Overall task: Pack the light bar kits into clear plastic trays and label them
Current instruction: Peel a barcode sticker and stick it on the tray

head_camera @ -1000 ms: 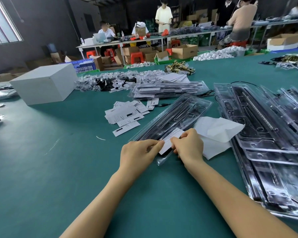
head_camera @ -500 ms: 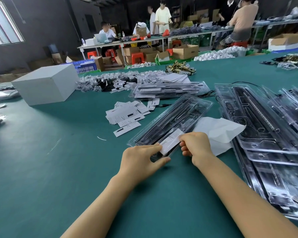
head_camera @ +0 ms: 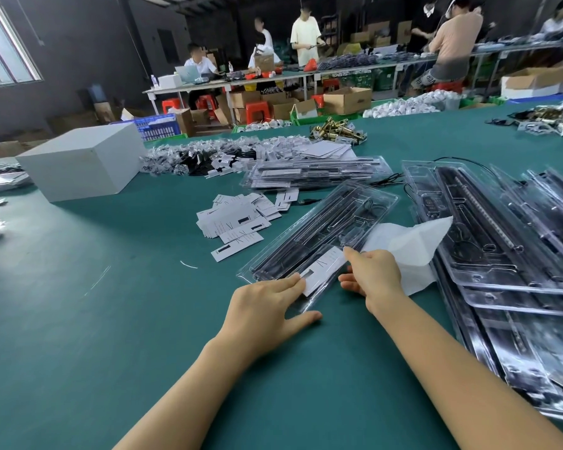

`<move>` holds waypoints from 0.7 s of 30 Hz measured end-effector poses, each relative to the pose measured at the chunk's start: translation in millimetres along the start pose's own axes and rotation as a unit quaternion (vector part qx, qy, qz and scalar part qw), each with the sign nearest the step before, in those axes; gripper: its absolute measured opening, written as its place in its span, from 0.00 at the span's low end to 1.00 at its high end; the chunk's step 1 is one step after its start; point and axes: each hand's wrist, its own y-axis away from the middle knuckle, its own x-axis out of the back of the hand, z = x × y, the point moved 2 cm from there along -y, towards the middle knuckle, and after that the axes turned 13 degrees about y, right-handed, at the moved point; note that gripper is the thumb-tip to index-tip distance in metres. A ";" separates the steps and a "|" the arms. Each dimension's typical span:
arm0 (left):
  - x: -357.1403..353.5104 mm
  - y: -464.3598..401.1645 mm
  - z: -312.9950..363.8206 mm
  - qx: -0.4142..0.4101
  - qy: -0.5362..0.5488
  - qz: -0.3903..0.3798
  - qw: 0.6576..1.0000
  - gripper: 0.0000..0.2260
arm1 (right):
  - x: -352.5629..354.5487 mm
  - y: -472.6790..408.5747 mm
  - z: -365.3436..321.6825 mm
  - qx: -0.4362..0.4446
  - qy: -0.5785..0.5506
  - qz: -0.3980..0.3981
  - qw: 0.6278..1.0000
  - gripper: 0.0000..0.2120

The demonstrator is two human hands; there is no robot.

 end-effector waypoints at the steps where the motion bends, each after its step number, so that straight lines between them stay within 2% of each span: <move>1: -0.7 1.3 -1.2 -0.019 -0.002 0.004 1.000 0.19 | -0.5 -1.0 -0.1 0.000 -0.002 0.002 1.000 0.12; 8: 1.9 9.5 0.5 -0.093 0.006 0.039 0.995 0.17 | 1.6 -5.9 -0.7 -0.024 -0.006 0.003 1.000 0.11; 12: 2.2 10.9 2.7 -0.110 0.018 0.052 0.992 0.16 | 3.9 -3.9 -1.9 0.003 0.092 0.005 0.996 0.11; 16: 2.7 11.5 2.4 -0.119 0.025 0.065 0.990 0.16 | 3.3 -0.8 -2.8 0.046 0.170 -0.013 0.984 0.15; 21: 0.9 12.9 3.5 -0.130 0.023 0.079 0.988 0.16 | 8.4 -3.5 -8.1 -0.021 0.032 -0.062 0.997 0.09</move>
